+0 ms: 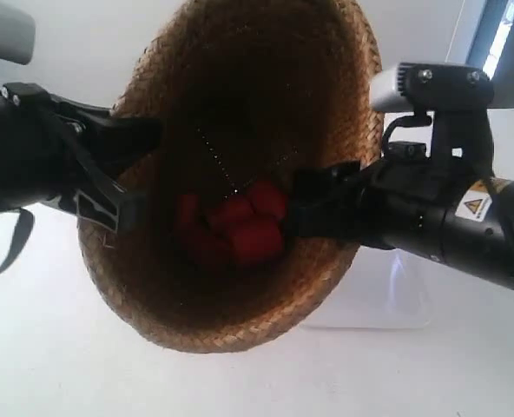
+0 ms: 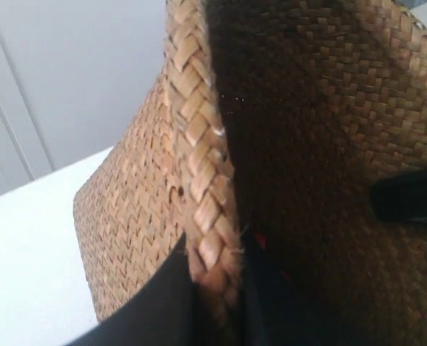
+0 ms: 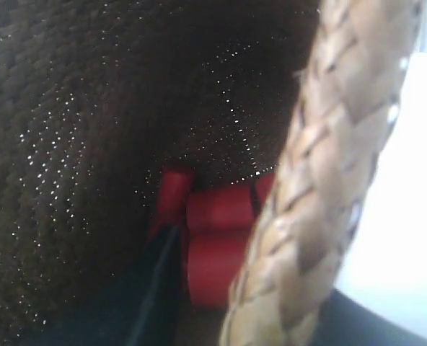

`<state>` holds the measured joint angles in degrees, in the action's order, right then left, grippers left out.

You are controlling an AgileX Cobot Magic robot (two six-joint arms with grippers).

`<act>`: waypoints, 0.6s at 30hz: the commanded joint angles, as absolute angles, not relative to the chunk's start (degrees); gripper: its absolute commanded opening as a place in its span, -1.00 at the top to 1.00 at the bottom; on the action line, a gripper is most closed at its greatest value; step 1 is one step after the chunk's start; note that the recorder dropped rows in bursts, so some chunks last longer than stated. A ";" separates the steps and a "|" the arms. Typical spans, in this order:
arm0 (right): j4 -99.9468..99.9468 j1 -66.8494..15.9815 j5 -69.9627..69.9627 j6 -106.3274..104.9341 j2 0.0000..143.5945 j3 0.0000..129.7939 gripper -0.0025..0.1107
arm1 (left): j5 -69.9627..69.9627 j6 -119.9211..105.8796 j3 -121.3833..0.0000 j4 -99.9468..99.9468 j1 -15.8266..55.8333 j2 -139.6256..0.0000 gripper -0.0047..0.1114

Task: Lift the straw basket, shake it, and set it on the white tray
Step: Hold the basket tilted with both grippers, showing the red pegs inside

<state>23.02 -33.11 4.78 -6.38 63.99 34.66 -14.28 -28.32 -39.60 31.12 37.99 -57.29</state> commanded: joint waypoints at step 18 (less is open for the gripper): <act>28.48 -32.47 7.83 -11.76 62.77 35.87 0.96 | -19.48 -49.44 -40.04 49.05 38.39 -54.81 0.92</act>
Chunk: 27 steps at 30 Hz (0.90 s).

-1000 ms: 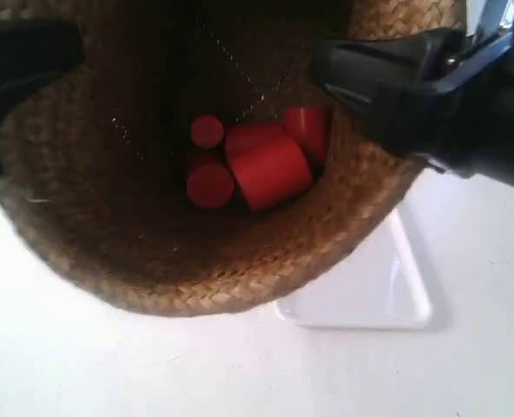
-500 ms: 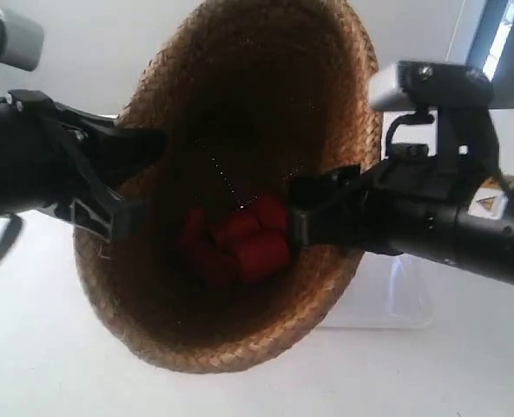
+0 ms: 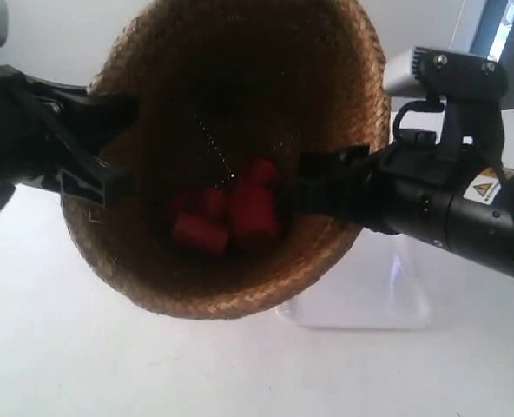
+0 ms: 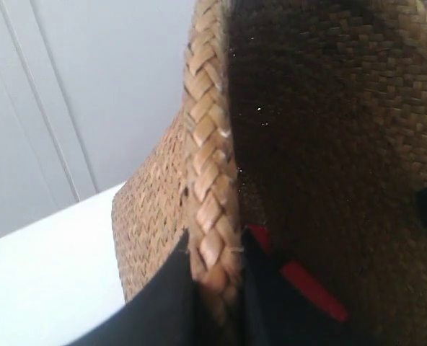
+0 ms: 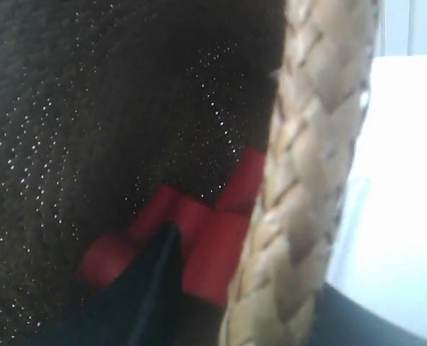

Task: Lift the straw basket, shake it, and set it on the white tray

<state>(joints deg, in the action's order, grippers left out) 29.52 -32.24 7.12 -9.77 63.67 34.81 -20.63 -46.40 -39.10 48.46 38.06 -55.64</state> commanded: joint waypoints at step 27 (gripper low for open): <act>33.40 -32.92 9.41 -13.12 62.99 34.57 0.96 | -19.41 -54.20 -40.68 53.02 40.68 -57.31 0.92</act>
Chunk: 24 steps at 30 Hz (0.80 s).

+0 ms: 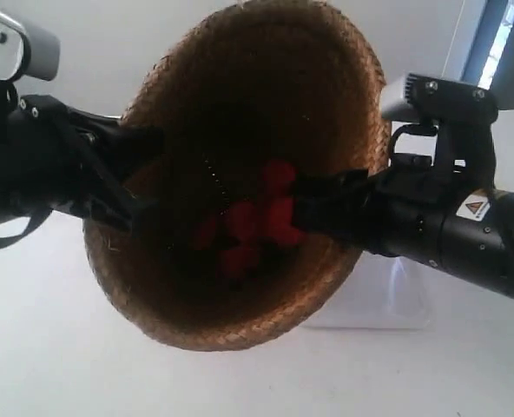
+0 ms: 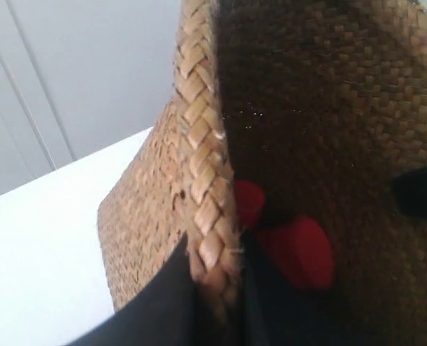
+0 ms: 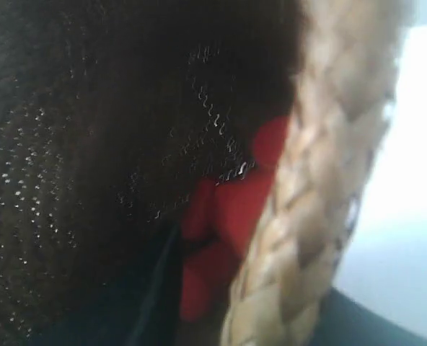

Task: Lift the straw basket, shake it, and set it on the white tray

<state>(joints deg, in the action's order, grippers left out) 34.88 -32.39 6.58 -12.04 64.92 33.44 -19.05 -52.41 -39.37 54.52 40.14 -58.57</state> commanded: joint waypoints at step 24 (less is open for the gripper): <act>32.68 -35.31 12.09 -14.61 60.10 31.84 0.96 | -36.67 -57.24 -32.75 61.10 44.72 -57.20 0.92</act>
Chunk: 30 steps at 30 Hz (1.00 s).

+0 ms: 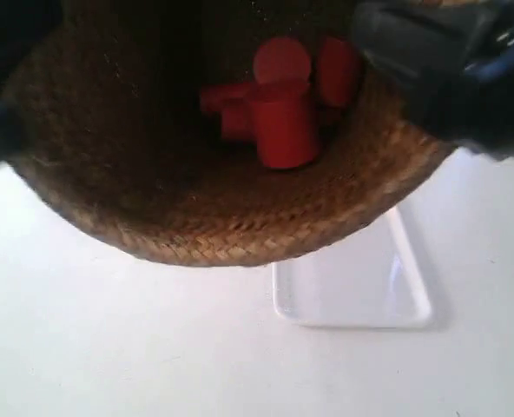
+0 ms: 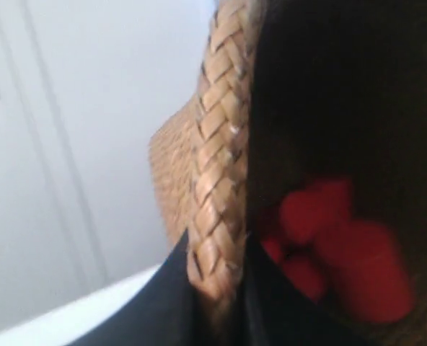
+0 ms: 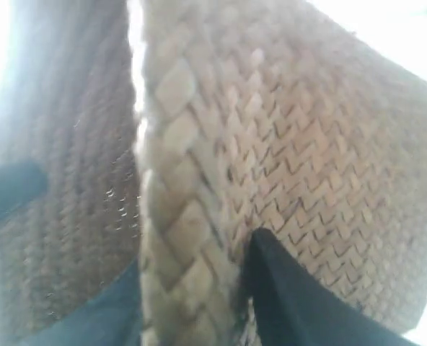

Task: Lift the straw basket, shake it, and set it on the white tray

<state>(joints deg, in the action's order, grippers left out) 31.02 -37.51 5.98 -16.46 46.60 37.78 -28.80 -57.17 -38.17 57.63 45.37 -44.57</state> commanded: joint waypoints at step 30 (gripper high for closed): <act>28.89 -39.54 11.95 -14.20 61.75 35.82 0.96 | -33.67 -65.42 -37.90 68.69 47.61 -57.36 0.92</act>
<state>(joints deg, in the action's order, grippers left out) 27.41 -40.26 11.86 -15.29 52.21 37.53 -34.42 -64.45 -38.93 67.04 47.56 -49.88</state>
